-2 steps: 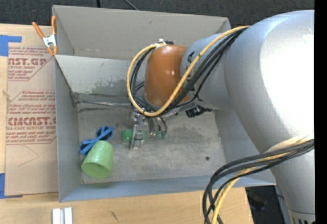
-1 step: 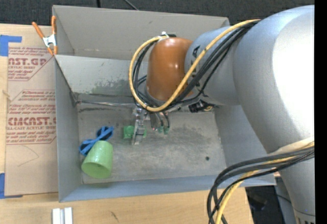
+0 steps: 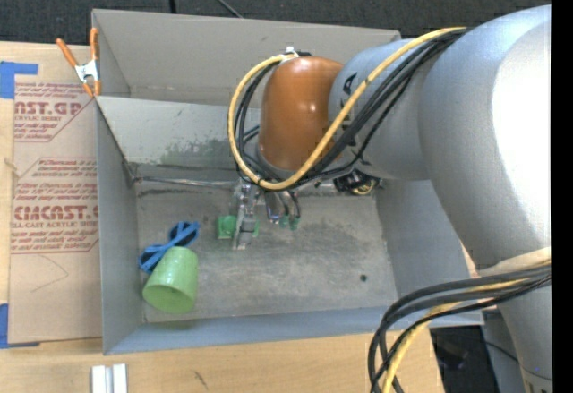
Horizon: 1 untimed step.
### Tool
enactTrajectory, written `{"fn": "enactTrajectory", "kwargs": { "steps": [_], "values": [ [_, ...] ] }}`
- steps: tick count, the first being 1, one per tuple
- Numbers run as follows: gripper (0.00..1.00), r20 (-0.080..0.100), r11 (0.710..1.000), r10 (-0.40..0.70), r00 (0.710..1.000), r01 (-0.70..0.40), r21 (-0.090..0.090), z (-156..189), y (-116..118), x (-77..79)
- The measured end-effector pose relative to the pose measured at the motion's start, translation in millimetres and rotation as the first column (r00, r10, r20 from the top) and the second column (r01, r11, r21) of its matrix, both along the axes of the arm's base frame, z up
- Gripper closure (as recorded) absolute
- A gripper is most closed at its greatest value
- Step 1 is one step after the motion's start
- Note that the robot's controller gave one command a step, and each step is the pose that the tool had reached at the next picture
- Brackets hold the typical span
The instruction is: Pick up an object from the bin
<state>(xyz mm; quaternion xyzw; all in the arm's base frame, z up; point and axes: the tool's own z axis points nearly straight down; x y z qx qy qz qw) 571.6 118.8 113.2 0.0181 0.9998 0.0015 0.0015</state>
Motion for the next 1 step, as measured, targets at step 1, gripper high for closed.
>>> {"fn": "enactTrajectory", "kwargs": {
  "steps": [1],
  "values": [
    [1.00,0.001,1.000,0.001,1.000,-0.001,0.000,25.1,0.9,0.7]
  ]
}}
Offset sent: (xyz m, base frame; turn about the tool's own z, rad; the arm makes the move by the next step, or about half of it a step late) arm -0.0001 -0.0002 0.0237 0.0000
